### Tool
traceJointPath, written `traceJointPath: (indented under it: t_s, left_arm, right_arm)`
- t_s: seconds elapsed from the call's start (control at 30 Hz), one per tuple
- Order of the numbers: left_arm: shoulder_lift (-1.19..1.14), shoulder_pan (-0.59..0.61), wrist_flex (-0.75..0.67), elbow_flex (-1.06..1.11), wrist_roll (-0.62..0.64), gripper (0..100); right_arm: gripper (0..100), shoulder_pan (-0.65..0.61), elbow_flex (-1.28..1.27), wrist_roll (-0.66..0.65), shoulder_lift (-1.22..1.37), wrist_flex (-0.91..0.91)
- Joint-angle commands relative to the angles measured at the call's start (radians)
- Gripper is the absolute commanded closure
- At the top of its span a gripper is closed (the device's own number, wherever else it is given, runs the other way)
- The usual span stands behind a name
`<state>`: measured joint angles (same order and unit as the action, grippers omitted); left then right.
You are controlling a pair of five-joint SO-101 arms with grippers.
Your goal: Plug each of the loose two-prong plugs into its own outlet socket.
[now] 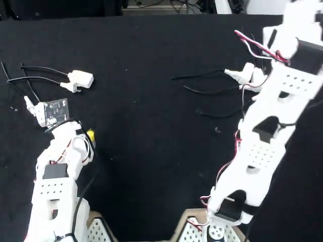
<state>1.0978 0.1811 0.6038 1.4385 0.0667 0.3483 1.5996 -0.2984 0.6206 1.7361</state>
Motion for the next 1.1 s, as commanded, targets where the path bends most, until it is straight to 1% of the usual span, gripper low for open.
traceJointPath:
  t_s: [0.0,0.13,0.3,0.47,0.63,0.73,0.8,0.97,1.07]
  left_arm:
    - [0.009,0.005,-0.012,-0.007,0.003,83]
    - [0.009,0.005,-0.012,-0.007,0.003,83]
    - [0.009,0.004,-0.012,-0.007,0.003,83]
    - [0.009,0.007,-0.011,-0.007,0.003,83]
    - [0.009,0.013,-0.011,-0.007,0.003,83]
    - [0.009,0.013,-0.011,-0.007,0.003,83]
    - [0.009,0.013,-0.011,-0.007,0.003,83]
    - [0.009,0.013,-0.011,-0.007,0.003,83]
    - [0.009,0.013,-0.011,-0.007,0.003,83]
  right_arm:
    - [72.7,-0.028,-0.124,0.046,-0.228,0.034]
    - [72.7,-0.095,-0.404,0.041,-0.509,0.031]
    - [72.7,-0.269,-0.742,0.040,-0.809,0.021]
    - [72.7,-0.470,-1.082,0.040,-1.001,-0.032]
    - [72.7,-0.626,-1.442,0.048,-1.142,-0.186]
    - [72.7,-0.723,-1.704,0.048,-1.207,-0.321]
    - [72.7,-0.790,-1.888,0.048,-1.239,-0.445]
    - [72.7,-0.893,-2.324,0.052,-1.260,-0.882]
    - [72.7,-0.918,-2.517,0.141,-1.262,-1.125]
